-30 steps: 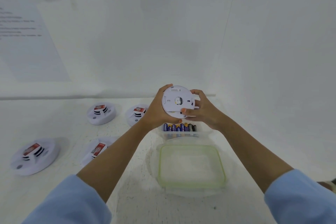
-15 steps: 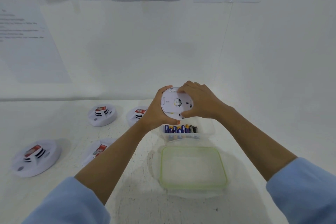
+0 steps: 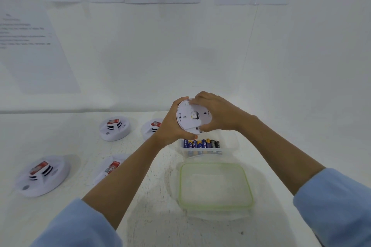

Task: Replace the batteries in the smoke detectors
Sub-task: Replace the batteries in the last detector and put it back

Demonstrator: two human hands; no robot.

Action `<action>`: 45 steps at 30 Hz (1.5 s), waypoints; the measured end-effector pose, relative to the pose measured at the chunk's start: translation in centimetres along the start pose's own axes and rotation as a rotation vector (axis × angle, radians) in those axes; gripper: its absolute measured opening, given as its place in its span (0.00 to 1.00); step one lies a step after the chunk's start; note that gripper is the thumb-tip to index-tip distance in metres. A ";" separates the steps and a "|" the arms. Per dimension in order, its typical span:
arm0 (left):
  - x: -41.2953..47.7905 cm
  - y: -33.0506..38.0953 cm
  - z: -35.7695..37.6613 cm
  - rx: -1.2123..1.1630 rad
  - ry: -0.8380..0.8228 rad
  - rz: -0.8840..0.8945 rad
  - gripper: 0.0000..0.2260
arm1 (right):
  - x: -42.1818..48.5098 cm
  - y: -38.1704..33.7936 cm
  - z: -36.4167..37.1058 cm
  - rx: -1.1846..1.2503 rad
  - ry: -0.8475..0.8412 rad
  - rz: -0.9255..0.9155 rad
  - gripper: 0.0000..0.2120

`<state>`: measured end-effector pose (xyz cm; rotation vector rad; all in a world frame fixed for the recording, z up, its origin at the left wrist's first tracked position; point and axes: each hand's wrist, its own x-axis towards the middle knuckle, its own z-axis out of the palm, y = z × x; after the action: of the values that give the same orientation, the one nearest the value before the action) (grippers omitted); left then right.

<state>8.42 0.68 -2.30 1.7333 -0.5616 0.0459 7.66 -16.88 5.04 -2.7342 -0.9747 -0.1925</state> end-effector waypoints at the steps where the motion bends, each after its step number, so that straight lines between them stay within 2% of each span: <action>1: 0.0 0.0 -0.1 0.010 -0.005 0.008 0.44 | 0.1 0.0 -0.1 0.002 -0.009 -0.001 0.35; 5: 0.0 0.1 0.0 0.029 -0.025 0.015 0.44 | 0.3 -0.2 -0.5 -0.034 -0.040 -0.003 0.34; 11: -0.3 0.3 0.0 0.042 -0.035 0.017 0.44 | 0.0 -0.5 -0.4 -0.097 0.008 -0.029 0.35; 18: -1.8 1.2 0.7 0.024 -0.044 -0.016 0.46 | -1.4 -0.9 -0.6 -0.049 0.040 -0.031 0.34; 22: -2.5 1.6 1.0 0.092 0.007 -0.027 0.44 | -3.0 -1.4 -0.8 0.075 0.022 -0.008 0.33; 29: -5.5 2.0 0.1 0.046 0.137 -0.046 0.51 | -7.8 -1.9 0.4 0.376 -0.200 0.178 0.29; 36: -7.6 3.0 -1.1 0.091 0.130 -0.076 0.49 | -10.4 -3.5 3.6 0.295 -0.453 0.321 0.28; 38: -8.5 3.4 -1.1 0.095 0.117 -0.078 0.48 | -10.5 -3.9 4.8 0.271 -0.474 0.368 0.29; 42: -9.8 4.0 -1.1 0.064 0.074 -0.087 0.46 | -10.8 -4.5 5.2 0.239 -0.405 0.429 0.32; 43: -10.0 4.2 -1.1 0.055 0.063 -0.090 0.46 | -10.9 -4.7 4.8 0.269 -0.308 0.424 0.29; 45: -10.2 4.3 -1.0 0.038 0.045 -0.097 0.44 | -10.5 -5.4 3.8 0.379 0.025 0.356 0.20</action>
<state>-1.97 4.57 -1.43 1.7905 -0.4456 0.0268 -3.69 -18.24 0.16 -2.4872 -0.4452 0.0203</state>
